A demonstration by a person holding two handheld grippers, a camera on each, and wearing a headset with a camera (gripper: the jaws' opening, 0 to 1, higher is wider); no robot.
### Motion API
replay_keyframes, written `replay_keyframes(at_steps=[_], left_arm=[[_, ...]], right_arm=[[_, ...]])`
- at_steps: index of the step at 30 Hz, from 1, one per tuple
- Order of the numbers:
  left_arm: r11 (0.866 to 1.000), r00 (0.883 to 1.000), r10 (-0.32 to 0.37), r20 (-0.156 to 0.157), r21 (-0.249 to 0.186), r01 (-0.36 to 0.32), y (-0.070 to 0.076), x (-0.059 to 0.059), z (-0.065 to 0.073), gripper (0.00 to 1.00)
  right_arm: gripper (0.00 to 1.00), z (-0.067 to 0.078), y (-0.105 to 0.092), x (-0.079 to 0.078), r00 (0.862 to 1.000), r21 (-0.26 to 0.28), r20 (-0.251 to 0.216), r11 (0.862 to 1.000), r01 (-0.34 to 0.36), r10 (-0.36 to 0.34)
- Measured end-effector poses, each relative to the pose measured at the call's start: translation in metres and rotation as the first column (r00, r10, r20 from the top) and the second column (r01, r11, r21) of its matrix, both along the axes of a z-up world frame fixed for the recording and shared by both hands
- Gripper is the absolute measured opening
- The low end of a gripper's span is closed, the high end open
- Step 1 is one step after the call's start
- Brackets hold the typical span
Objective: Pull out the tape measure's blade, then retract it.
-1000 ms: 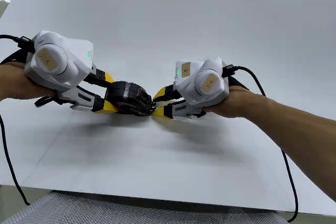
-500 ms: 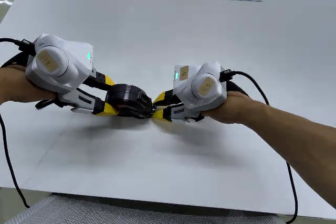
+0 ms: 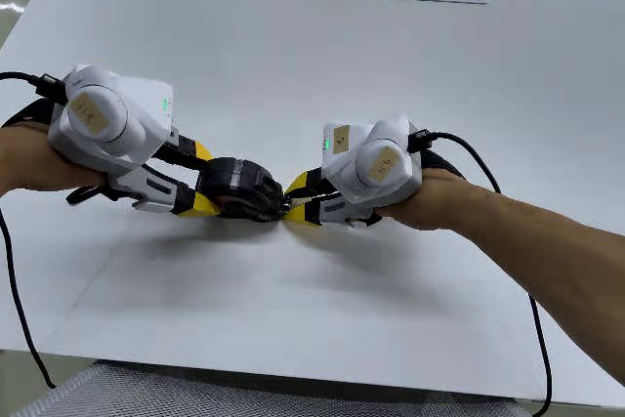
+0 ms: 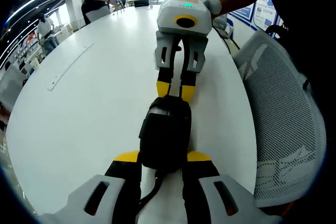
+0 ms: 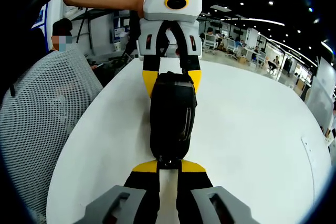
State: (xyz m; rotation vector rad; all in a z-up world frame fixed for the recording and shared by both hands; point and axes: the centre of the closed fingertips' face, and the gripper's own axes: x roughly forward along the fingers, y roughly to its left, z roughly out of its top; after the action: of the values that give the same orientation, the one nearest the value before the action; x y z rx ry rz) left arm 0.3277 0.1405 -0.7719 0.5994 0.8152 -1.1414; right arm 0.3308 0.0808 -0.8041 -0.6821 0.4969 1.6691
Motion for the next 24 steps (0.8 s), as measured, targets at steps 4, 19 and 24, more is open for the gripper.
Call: replay_keyframes(at_steps=[4,19,24], left_arm=[[1.000,1.000,0.005,-0.003,-0.001,-0.005,0.000,0.000,0.000,0.24],[1.000,1.000,0.011,-0.006,0.000,-0.011,-0.001,0.000,0.000,0.24],[1.000,1.000,0.013,-0.007,-0.002,-0.013,-0.001,0.000,0.000,0.24]], right_arm=[[0.07,0.000,-0.005,0.002,1.000,-0.006,0.001,1.000,0.000,0.000],[0.07,0.000,-0.021,0.004,1.000,-0.020,0.007,1.000,-0.004,0.004],[0.07,0.000,-0.027,0.006,1.000,-0.023,0.009,1.000,-0.001,0.002]])
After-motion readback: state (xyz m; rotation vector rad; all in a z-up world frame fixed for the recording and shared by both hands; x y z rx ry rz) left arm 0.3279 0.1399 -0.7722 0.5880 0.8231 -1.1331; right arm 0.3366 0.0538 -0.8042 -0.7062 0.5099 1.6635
